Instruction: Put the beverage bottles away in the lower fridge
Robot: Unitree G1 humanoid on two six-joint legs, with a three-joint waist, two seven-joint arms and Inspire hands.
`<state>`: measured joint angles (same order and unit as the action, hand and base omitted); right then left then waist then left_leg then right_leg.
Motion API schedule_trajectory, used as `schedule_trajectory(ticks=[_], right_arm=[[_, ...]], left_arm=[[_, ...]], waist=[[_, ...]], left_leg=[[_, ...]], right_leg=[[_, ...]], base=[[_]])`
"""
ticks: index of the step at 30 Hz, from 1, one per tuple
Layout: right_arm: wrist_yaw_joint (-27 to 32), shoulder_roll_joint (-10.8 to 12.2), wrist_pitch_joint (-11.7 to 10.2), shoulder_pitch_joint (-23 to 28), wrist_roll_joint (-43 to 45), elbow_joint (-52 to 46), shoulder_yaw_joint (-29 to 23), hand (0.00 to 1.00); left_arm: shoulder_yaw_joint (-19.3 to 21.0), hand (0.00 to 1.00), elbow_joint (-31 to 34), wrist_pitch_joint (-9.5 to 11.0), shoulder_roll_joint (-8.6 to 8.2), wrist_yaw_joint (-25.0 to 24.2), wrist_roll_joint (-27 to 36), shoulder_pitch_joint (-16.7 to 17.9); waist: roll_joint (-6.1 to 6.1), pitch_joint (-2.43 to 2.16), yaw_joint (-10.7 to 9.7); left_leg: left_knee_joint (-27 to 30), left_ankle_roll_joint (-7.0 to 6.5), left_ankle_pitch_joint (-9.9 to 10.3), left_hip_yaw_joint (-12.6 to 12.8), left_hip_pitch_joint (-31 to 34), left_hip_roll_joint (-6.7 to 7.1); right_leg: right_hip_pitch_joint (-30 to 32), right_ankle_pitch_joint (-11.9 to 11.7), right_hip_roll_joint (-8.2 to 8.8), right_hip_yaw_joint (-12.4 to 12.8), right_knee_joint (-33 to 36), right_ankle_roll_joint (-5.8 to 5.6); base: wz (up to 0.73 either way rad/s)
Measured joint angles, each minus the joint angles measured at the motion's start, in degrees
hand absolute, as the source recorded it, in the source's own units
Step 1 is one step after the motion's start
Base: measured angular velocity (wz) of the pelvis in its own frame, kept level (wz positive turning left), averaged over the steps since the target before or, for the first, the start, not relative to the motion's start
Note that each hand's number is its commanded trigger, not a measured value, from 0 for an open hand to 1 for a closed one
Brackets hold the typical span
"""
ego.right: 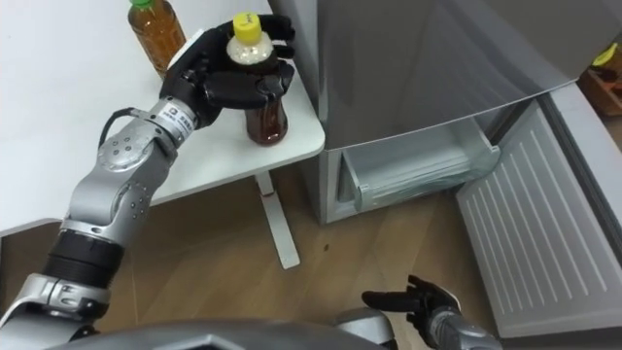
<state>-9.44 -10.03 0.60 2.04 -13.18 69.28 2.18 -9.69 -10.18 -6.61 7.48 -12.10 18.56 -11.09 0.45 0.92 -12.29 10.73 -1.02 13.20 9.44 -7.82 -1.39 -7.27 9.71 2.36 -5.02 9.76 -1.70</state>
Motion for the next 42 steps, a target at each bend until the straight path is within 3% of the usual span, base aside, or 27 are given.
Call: schedule_trajectory(ticks=[13, 15, 18, 22, 29, 31, 35, 42], right_arm=[[0.12, -0.07, 0.05, -0.43, -0.74, 0.35, 1.08, 0.0], [0.45, 0.15, 0.05, -0.44, -1.03, 0.33, 1.22, 0.0], [0.78, 0.33, 0.06, -0.83, -0.93, 0.38, 3.2, 0.0], [0.76, 0.37, 0.08, -1.03, 0.15, 0.63, 4.19, 0.0], [0.78, 0.32, 0.26, -1.04, 1.35, 0.12, 5.74, 0.0], [0.8, 0.33, 0.23, -1.6, 2.43, -0.17, 7.28, 0.0], [0.31, 0.95, 0.25, -2.14, 3.62, -0.28, 9.83, 0.0], [-1.74, 1.71, 0.43, -2.06, 4.3, -1.77, 11.91, 0.0]], left_arm=[[-0.31, 1.0, -2.31, 0.61, -0.25, -1.47, 1.79, -1.09], [-0.36, 1.0, -2.31, 0.61, -0.26, -1.46, 1.97, -1.09], [-0.79, 1.0, -2.13, 0.61, -0.37, -1.0, 2.0, -1.09], [-1.38, 1.0, -1.52, 0.48, -1.08, -0.85, 1.98, -1.09], [-1.68, 1.0, 1.83, 0.49, -1.13, -0.28, 4.54, -0.88], [-1.7, 1.0, 4.16, 0.5, -1.17, 0.26, 6.77, -0.49], [-1.69, 1.0, 10.36, 0.74, -1.21, 0.27, 8.77, 2.14], [-1.26, 1.0, 11.34, 0.76, -0.54, 0.25, 11.35, 7.54]], waist=[[-0.38, 0.33, 0.23], [-0.53, 0.23, 0.44], [-1.04, -0.32, 1.11], [-1.84, -0.66, 3.08], [-1.83, -0.64, 5.0], [-1.86, -0.63, 6.86], [-2.02, -0.58, 9.76], [-2.64, -0.31, 13.64]], left_leg=[[0.01, 0.0, -0.01, 0.78, -0.48, 0.17], [0.1, 0.0, -0.01, 0.81, -0.37, 0.22], [0.62, 0.01, -0.01, 0.76, 0.35, 0.15], [1.08, 0.01, 0.0, 0.52, 0.9, -0.03], [1.38, 0.01, -0.01, -1.93, 1.52, -0.06], [1.51, 0.01, -0.01, -1.98, 1.56, -0.03], [2.08, 0.0, -0.02, -2.98, 2.06, 0.06], [3.12, 0.01, -0.02, -4.92, 3.21, 0.24]], right_leg=[[0.03, 0.01, 0.0, 0.15, -0.05, -0.01], [0.13, 0.01, -0.05, 0.11, -0.07, -0.01], [0.55, 0.02, -0.13, 0.04, -0.12, 0.0], [1.0, -0.09, -0.15, -0.04, 0.04, 0.16], [0.37, -0.15, 0.31, -3.0, 0.02, 0.22], [0.36, -0.15, 0.35, -3.06, 0.02, 0.21], [0.03, -0.15, 0.52, -4.31, 0.0, 0.21], [-0.5, -0.11, 0.73, -6.25, 0.03, 0.18]], base=[[-0.01], [0.0], [0.0], [0.01], [0.17], [0.03], [0.12], [0.15]])
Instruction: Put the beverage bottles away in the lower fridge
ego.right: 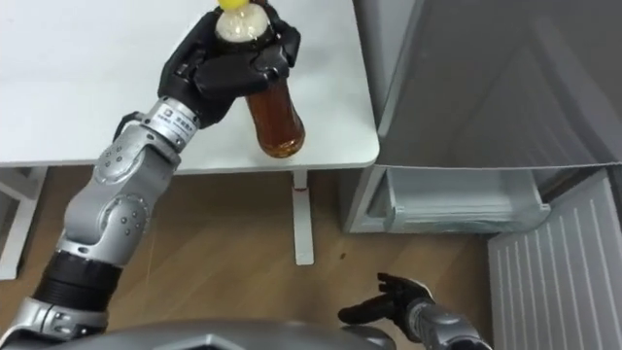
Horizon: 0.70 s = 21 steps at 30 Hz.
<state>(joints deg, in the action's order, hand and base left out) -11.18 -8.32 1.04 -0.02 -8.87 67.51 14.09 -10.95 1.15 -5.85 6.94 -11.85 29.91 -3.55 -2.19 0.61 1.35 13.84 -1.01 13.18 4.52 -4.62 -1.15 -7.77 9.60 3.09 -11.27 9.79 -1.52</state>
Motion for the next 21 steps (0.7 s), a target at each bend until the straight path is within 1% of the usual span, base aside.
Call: schedule_trajectory(ticks=[1, 2, 3, 5, 7, 9, 10, 13, 14, 15, 17, 19, 21], right_arm=[[-0.2, 0.04, 0.03, -0.04, -0.01, -1.07, 0.01, 0.0], [-0.25, 0.06, -0.05, -0.33, 0.04, -1.67, 0.12, 0.0], [-0.25, 0.05, -0.07, -0.56, 0.07, -1.72, 0.26, 0.0], [-0.26, 0.04, -0.05, -1.0, 0.38, -2.17, 0.35, 0.0], [-0.55, 0.12, -0.18, -1.38, 1.05, -3.49, 0.63, 0.0], [-0.6, 0.04, -0.13, -1.48, 1.96, -5.03, 1.87, 0.0], [-0.7, 0.02, -0.14, -1.48, 2.52, -6.0, 2.71, 0.0], [-1.42, 0.05, 0.33, -1.56, 4.75, -9.07, 2.76, 0.0], [-1.86, 0.04, 0.33, -1.23, 4.9, -11.13, 2.73, 0.0], [-2.09, 0.01, 0.37, -0.97, 4.94, -12.25, 2.76, 0.0], [-3.51, 0.0, 0.64, -0.46, 4.99, -17.1, 3.83, 0.0], [-5.03, 0.06, 1.12, 0.47, 5.04, -22.18, 4.27, 0.0], [-6.6, 0.12, 1.07, 1.52, 4.48, -26.27, 4.48, 0.0]], left_arm=[[0.06, 1.0, 0.21, 0.0, 0.4, 0.0, 0.14, 0.59], [0.1, 1.0, 0.37, 0.0, 0.91, -0.01, 1.46, 1.09], [0.08, 1.0, 0.37, 0.0, 1.08, -0.01, 2.17, 1.23], [0.11, 1.0, 0.38, 0.0, 1.29, -0.09, 4.65, 1.53], [0.11, 1.0, 0.5, 0.01, 1.33, -0.35, 7.17, 1.54], [0.09, 1.0, 1.48, 0.01, 1.49, -0.48, 7.97, 2.21], [0.08, 1.0, 2.59, 0.06, 1.58, -0.78, 8.28, 3.27], [-0.13, 1.0, 3.14, 0.15, 1.54, -2.68, 8.64, 5.55], [-0.2, 1.0, 3.31, 0.14, 1.44, -2.94, 8.76, 6.79], [-0.3, 1.0, 3.3, 0.13, 1.43, -3.0, 8.85, 7.31], [-0.43, 1.0, 3.3, 0.11, 1.57, -3.06, 10.21, 9.3], [-0.4, 1.0, 3.29, 0.11, 1.59, -3.56, 10.68, 10.59], [-0.39, 1.0, 3.19, 0.1, 1.61, -4.61, 10.68, 11.48]], waist=[[-0.38, -0.1, 0.6], [-0.64, -0.22, 0.65], [-0.69, -0.24, 0.59], [-0.68, -0.31, 1.24], [-0.65, -0.32, 2.41], [-0.59, -0.33, 2.62], [-0.51, -0.37, 2.59], [-0.12, -0.4, 2.85], [-0.03, -0.43, 2.97], [-0.02, -0.42, 3.1], [0.03, -0.38, 3.23], [0.0, -0.34, 3.11], [-0.17, -0.23, 3.57]], left_leg=[[0.69, 0.01, 0.0, -0.61, 0.83, 0.02], [1.64, 0.0, 0.03, -1.67, 2.03, 0.11], [1.88, 0.0, 0.03, -2.1, 2.35, 0.2], [2.37, -0.01, 0.02, -3.14, 2.93, 0.39], [2.91, -0.01, 0.02, -3.84, 3.62, 0.5], [3.16, -0.01, 0.02, -4.42, 4.11, 0.65], [3.32, -0.02, 0.03, -4.75, 4.37, 0.72], [3.39, -0.11, 0.08, -4.82, 4.49, 0.84], [3.35, -0.16, 0.12, -4.8, 4.38, 0.87], [3.34, -0.17, 0.12, -4.76, 4.26, 0.88], [3.54, -0.17, 0.12, -4.66, 4.17, 0.91], [3.42, -0.17, 0.12, -4.85, 4.26, 0.93], [3.33, -0.17, 0.12, -4.91, 4.02, 0.92]], right_leg=[[0.49, 0.01, 0.01, -0.57, 0.04, 0.01], [0.76, 0.0, 0.04, -1.55, 0.01, 0.02], [0.79, 0.0, 0.08, -1.89, 0.03, 0.02], [0.78, 0.01, 0.22, -2.79, 0.09, 0.01], [0.81, 0.0, 0.28, -3.35, 0.09, 0.01], [0.78, 0.01, 0.38, -3.97, 0.09, 0.01], [0.78, 0.01, 0.43, -4.47, 0.1, 0.01], [1.07, 0.23, 0.71, -4.92, 1.1, -0.23], [0.97, 0.26, 0.77, -5.17, 1.11, -0.27], [0.91, 0.26, 0.79, -5.15, 1.11, -0.27], [0.8, 0.26, 0.81, -5.13, 1.11, -0.27], [0.78, 0.26, 0.8, -5.14, 1.11, -0.27], [0.78, 0.26, 0.81, -5.16, 1.09, -0.27]], base=[[0.36], [0.41], [0.41], [0.26], [0.21], [0.15], [0.1], [0.05], [0.0], [0.0], [0.0], [0.0], [0.0]])
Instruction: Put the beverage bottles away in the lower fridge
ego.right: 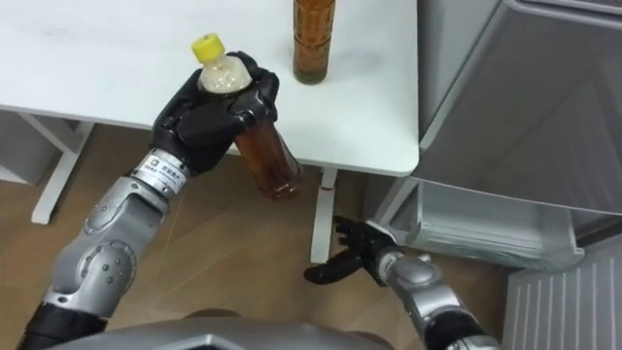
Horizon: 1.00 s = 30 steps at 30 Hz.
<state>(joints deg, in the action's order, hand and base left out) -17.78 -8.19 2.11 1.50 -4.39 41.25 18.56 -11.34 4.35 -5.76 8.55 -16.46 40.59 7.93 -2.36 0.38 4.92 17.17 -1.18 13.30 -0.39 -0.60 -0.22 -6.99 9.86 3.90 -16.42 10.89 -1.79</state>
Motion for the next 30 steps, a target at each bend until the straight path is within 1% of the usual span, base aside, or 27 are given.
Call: schedule_trajectory(ticks=[3, 4, 5, 6, 7, 8, 11, 13, 16, 19, 20, 23, 25, 29, 30], right_arm=[[-3.46, -0.18, 0.53, 0.94, -0.61, -4.57, 0.31, 0.0], [-4.91, -0.32, 0.54, 1.42, -1.21, -6.63, 0.29, 0.0], [-6.32, -0.42, 0.54, 1.91, -2.17, -8.61, 0.28, 0.0], [-7.06, -0.5, 0.56, 2.08, -2.4, -9.53, 0.29, 0.0], [-8.55, -0.78, 0.74, 2.55, -2.64, -11.72, 0.29, 0.0], [-10.02, -1.23, 1.52, 3.24, -3.01, -14.28, 0.27, 0.0], [-13.56, -2.62, 2.37, 4.81, -5.73, -19.65, 0.3, 0.0], [-15.21, -2.95, 2.77, 5.12, -7.53, -21.13, 0.31, 0.0], [-18.05, -3.05, 2.97, 5.31, -7.71, -22.89, 0.31, 0.0], [-20.96, -3.91, 3.21, 5.26, -9.21, -24.27, 0.27, 0.0], [-21.68, -4.3, 3.42, 5.1, -9.39, -24.88, 0.12, 0.0], [-23.21, -5.82, 3.67, 4.81, -10.08, -26.71, 0.03, 0.0], [-23.79, -6.1, 3.71, 4.61, -10.17, -26.95, -0.01, 0.0], [-24.39, -6.35, 3.77, 4.55, -9.92, -27.34, -0.07, 0.0], [-24.49, -6.35, 3.77, 4.56, -9.79, -27.33, -0.07, 0.0]], left_arm=[[0.13, 1.0, 0.0, 0.0, 0.58, -1.39, 0.56, 1.26], [0.11, 1.0, 0.0, -0.07, 1.09, -1.89, 1.36, 1.42], [0.13, 1.0, 0.0, -0.07, 1.41, -2.36, 2.03, 1.46], [0.13, 1.0, 0.0, -0.07, 1.46, -2.51, 2.24, 1.46], [0.12, 1.0, 0.0, -0.07, 1.49, -2.77, 2.55, 1.51], [0.1, 1.0, -0.04, -0.07, 1.62, -3.17, 2.55, 1.72], [-0.43, 1.0, -1.71, -0.08, 1.96, -4.9, 2.59, 2.0], [-1.22, 1.0, -2.67, -0.13, 2.2, -5.26, 2.59, 2.2], [-1.38, 1.0, -3.73, -0.14, 2.16, -5.75, 2.56, 2.64], [-1.19, 1.0, -3.77, -0.14, 2.28, -5.95, 2.56, 2.65], [-0.83, 1.0, -3.74, -0.1, 2.33, -6.75, 2.59, 2.64], [-0.86, 1.0, -3.74, 0.22, 2.36, -7.3, 2.62, 2.65], [-1.09, 1.0, -3.74, 1.04, 2.39, -7.59, 2.56, 2.65], [-0.99, 1.0, -3.74, 1.53, 2.48, -8.24, 2.05, 2.62], [-0.92, 1.0, -3.74, 1.64, 2.42, -8.71, 1.22, 2.52]], waist=[[-0.47, 0.24, 0.25], [-0.82, 0.42, 0.17], [-1.22, 0.43, 0.13], [-1.34, 0.36, 0.08], [-1.45, 0.42, 0.07], [-1.53, 0.43, 0.04], [-1.53, 0.47, 0.01], [-1.53, 0.47, 0.06], [-1.51, 0.46, 0.12], [-1.46, 0.44, 0.24], [-1.55, 0.41, 0.23], [-1.85, 0.4, 0.27], [-2.32, 0.47, 0.32], [-2.61, 0.51, 0.84], [-2.68, 0.57, 1.25]], left_leg=[[0.0, 0.0, 0.0, 0.04, 0.05, 0.01], [0.05, 0.0, 0.0, -0.01, 0.22, 0.0], [0.27, -0.02, 0.01, -0.03, 0.68, -0.01], [0.49, -0.04, 0.02, -0.03, 1.04, 0.0], [0.68, -0.1, 0.06, -0.02, 1.37, 0.01], [0.84, -0.21, 0.13, -0.03, 1.62, 0.05], [1.6, -0.4, 0.3, -0.11, 2.29, 0.09], [1.62, -0.43, 0.33, -0.13, 2.33, 0.11], [1.81, -0.38, 0.38, -0.13, 2.73, 0.05], [2.25, -0.39, 0.42, -0.07, 3.61, -0.05], [2.33, -0.4, 0.41, -0.02, 3.83, -0.06], [2.41, -0.48, 0.36, 0.24, 3.69, 0.06], [2.46, -0.49, 0.36, 0.35, 3.57, 0.06], [2.42, -0.5, 0.36, 0.32, 3.31, 0.07], [2.38, -0.51, 0.37, 0.44, 3.15, 0.06]], right_leg=[[0.19, 0.02, 0.05, 0.04, 0.38, -0.01], [0.53, 0.19, 0.09, 0.2, 1.04, -0.13], [0.94, 0.26, 0.06, 0.53, 1.3, -0.13], [1.2, 0.26, 0.07, 0.55, 1.47, -0.13], [1.56, 0.26, 0.12, 0.57, 1.83, -0.13], [1.8, 0.26, 0.18, 0.59, 1.86, -0.13], [2.1, 0.26, 0.23, 0.55, 1.89, -0.13], [2.13, 0.26, 0.24, 0.57, 1.89, -0.13], [2.43, 0.26, 0.19, 0.61, 1.9, -0.13], [3.71, 0.26, 0.24, 0.75, 3.02, -0.13], [4.07, 0.26, 0.29, 0.8, 3.37, -0.13], [4.03, 0.27, 0.53, 0.57, 3.76, -0.15], [4.0, 0.27, 0.55, 0.66, 3.77, -0.15], [3.9, 0.27, 0.56, 0.9, 3.87, -0.15], [3.89, 0.27, 0.47, 1.43, 3.87, -0.15]], base=[[0.0], [0.0], [0.0], [0.0], [0.0], [0.0], [0.0], [0.0], [0.0], [-0.01], [0.0], [0.0], [0.0], [-0.05], [-0.11]])
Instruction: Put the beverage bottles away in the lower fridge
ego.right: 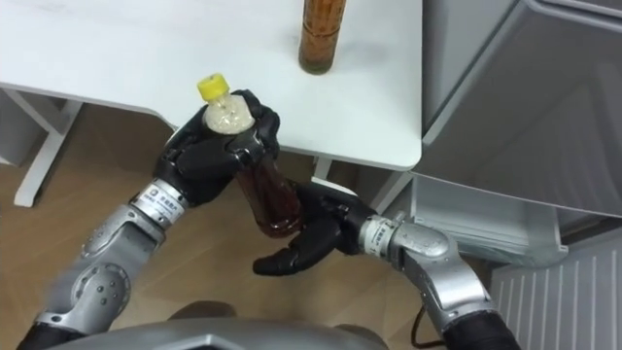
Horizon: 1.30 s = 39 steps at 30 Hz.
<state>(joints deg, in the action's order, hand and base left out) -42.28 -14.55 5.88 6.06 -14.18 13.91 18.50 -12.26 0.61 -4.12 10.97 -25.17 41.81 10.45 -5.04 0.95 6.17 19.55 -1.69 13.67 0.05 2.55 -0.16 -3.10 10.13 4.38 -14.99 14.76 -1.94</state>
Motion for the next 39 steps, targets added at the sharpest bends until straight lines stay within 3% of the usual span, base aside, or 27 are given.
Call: schedule_trajectory(ticks=[2, 9, 18, 20, 27, 34, 35, 36, 37, 39], right_arm=[[-0.4, -0.2, 0.0, 0.01, -0.02, -0.02, 0.19, 0.0], [-1.86, -0.29, 0.16, -0.22, 0.02, -0.17, 0.07, 0.0], [-3.61, -0.21, 0.12, -0.49, -2.08, -1.54, -0.64, 0.0], [-4.27, -0.22, 0.11, -0.43, -2.14, -2.6, -0.59, 0.0], [-4.6, -0.72, 0.12, -0.21, -3.87, -3.8, -0.64, 0.0], [-5.02, -1.32, 0.11, -0.2, -4.14, -3.8, -0.62, 0.0], [-5.02, -1.33, 0.11, -0.19, -4.21, -3.8, -0.63, 0.33], [-5.02, -1.35, 0.11, -0.17, -4.28, -3.8, -0.63, 0.95], [-5.08, -1.35, 0.11, -0.17, -4.3, -3.8, -0.63, 1.0], [-5.15, -1.38, 0.11, -0.15, -4.34, -3.8, -0.65, 1.0]], left_arm=[[0.02, 1.0, 0.05, 0.45, 0.04, -0.48, -1.42, -0.15], [0.17, 1.0, 0.23, 0.96, 0.77, -1.73, -5.26, -0.19], [-0.49, 1.0, 0.39, 2.0, 2.51, -1.89, -11.01, -0.29], [-1.0, 1.0, 0.27, 1.97, 3.04, -1.88, -13.41, -0.25], [-1.72, 1.0, 0.13, 1.94, 3.09, -1.89, -14.57, -0.18], [-2.51, 1.0, 0.07, 1.96, 3.2, -1.89, -14.36, -0.18], [-2.5, 1.0, 0.07, 1.98, 3.2, -1.9, -14.36, -0.17], [-2.5, 1.0, 0.07, 1.99, 3.2, -1.92, -14.32, -0.17], [-2.5, 1.0, 0.07, 2.0, 3.2, -1.93, -14.31, -0.17], [-2.54, 1.0, 0.02, 2.02, 3.21, -2.1, -14.2, -0.16]], waist=[[-0.16, 0.23, 0.6], [-0.2, 0.28, 0.7], [-0.03, 0.37, 0.01], [0.31, 0.59, -0.38], [1.51, 0.26, -1.47], [1.23, -0.06, -1.84], [1.19, -0.08, -1.85], [1.18, -0.08, -1.85], [1.19, -0.08, -1.86], [1.12, -0.11, -1.92]], left_leg=[[0.09, 0.01, 0.01, 0.27, 0.05, -0.13], [0.31, -0.02, 0.05, 0.37, 0.34, -0.12], [0.98, -0.09, 0.09, 0.05, 1.19, -0.04], [1.17, -0.12, 0.2, -0.28, 1.0, -0.02], [1.31, -0.14, 0.21, -0.16, 0.8, -0.03], [1.13, -0.15, 0.18, -0.14, 0.46, 0.01], [1.07, -0.15, 0.18, -0.14, 0.18, 0.01], [1.05, -0.14, 0.18, -0.14, 0.1, 0.01], [0.95, -0.14, 0.19, -0.14, -0.15, 0.01], [0.73, -0.14, 0.19, -0.14, -0.39, 0.01]], right_leg=[[0.11, 0.0, -0.1, 0.17, 0.05, 0.0], [0.41, 0.0, -0.13, 0.51, 0.06, 0.0], [0.72, -0.04, -0.14, 0.51, 0.03, 0.06], [0.23, -0.03, -0.15, 0.25, -0.09, 0.06], [0.14, -0.03, -0.14, 0.49, 0.07, 0.05], [-0.06, -0.03, -0.13, 0.63, 0.01, 0.05], [-0.17, -0.03, -0.13, 0.66, 0.0, 0.05], [-0.25, -0.03, -0.13, 0.67, -0.01, 0.05], [-0.46, -0.03, -0.14, 0.68, -0.04, 0.05], [-0.79, -0.02, -0.15, 0.7, -0.16, 0.03]], base=[[-0.07], [0.0], [0.02], [0.07], [0.01], [0.0], [0.0], [0.0], [0.0], [0.0]])
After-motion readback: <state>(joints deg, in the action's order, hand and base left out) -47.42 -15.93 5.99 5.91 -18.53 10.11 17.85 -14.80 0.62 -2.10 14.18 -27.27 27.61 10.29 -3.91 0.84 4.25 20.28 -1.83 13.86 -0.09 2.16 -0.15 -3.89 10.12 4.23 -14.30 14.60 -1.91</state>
